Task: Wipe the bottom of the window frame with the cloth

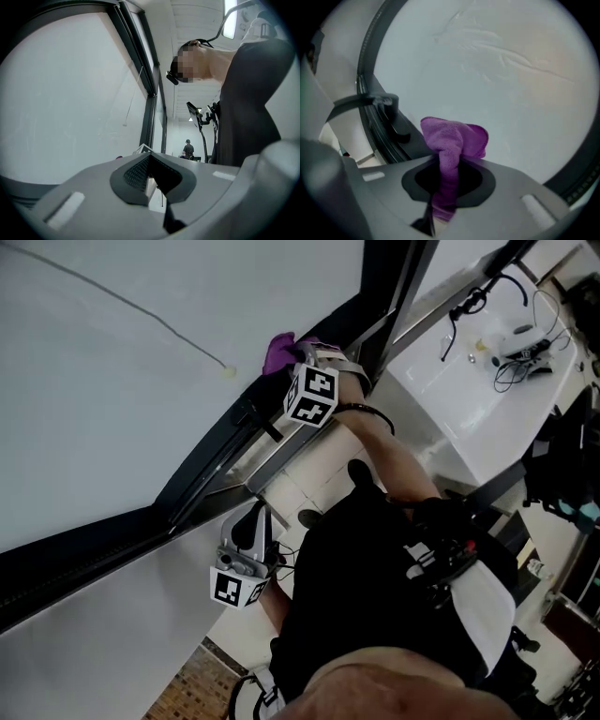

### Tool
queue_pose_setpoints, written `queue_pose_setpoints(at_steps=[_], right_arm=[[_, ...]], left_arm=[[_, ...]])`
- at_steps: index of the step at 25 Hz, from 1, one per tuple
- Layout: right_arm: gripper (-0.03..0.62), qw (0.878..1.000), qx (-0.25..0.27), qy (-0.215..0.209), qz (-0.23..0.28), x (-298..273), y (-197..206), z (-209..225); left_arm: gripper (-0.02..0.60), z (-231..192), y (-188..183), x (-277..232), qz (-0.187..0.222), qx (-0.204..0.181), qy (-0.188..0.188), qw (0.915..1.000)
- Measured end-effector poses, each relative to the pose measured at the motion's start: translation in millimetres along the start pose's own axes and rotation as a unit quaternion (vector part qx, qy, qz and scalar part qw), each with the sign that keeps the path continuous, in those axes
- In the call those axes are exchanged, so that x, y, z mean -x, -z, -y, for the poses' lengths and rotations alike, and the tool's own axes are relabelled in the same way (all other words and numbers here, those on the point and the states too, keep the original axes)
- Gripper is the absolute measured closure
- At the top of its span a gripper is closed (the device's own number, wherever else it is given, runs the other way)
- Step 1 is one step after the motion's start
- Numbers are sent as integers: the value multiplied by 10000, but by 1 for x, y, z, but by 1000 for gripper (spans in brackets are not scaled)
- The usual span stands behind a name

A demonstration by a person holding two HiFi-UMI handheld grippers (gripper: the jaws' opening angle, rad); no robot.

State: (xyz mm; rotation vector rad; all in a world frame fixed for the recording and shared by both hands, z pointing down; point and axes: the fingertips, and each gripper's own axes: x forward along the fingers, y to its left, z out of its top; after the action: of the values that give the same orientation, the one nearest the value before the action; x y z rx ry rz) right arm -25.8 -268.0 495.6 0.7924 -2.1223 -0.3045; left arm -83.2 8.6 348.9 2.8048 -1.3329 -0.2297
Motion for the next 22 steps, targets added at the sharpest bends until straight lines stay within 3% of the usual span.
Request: queue_pose_setpoints(at_steps=[3, 5, 7, 10, 16, 19, 22], right_arm=[[531, 9924, -59, -954, 769, -5, -30, -35], [531, 9891, 2, -1238, 801, -14, -28, -41], [531, 9939, -50, -965, 532, -18, -6, -15], [531, 9979, -549, -328, 108, -18, 47, 50], [531, 9891, -1075, 786, -632, -13, 119, 147], [531, 9813, -1102, 1298, -900, -9, 132, 165], [531, 9889, -756, 1066, -700, -11, 106, 142]], left_arm=[[580, -1, 6, -6, -58, 95, 63, 9999], [580, 5, 6, -14, -91, 62, 171, 9998], [581, 10, 4, -23, -115, -26, 268, 9996], [580, 11, 5, -28, -159, -89, 318, 9993], [581, 12, 9, -30, -195, -58, 264, 9994], [581, 11, 7, -30, -188, -123, 239, 9995], [581, 8, 9, -29, -199, -87, 188, 9996]])
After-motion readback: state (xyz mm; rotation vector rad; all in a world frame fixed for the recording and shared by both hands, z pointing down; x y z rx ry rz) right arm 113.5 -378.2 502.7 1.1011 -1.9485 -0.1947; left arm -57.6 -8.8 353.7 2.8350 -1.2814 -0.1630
